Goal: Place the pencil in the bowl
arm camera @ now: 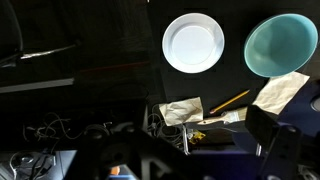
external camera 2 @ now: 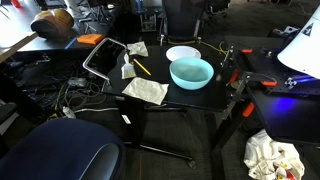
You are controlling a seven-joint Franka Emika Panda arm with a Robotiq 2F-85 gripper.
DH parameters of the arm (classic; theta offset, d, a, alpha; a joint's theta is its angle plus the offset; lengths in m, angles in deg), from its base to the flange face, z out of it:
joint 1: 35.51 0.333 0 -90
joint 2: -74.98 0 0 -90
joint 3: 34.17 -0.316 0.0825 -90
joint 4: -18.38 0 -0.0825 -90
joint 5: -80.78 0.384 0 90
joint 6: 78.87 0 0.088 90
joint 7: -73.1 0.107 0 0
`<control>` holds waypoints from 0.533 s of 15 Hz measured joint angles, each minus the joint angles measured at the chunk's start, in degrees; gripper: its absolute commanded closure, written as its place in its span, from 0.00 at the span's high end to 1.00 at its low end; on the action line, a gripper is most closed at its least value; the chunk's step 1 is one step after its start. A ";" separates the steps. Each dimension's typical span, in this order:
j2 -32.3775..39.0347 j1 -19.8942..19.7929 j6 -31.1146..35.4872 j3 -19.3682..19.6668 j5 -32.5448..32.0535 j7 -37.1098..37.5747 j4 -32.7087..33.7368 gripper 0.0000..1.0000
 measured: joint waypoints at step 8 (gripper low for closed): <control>4.98 4.39 2.21 -6.47 5.33 8.32 -0.07 1.00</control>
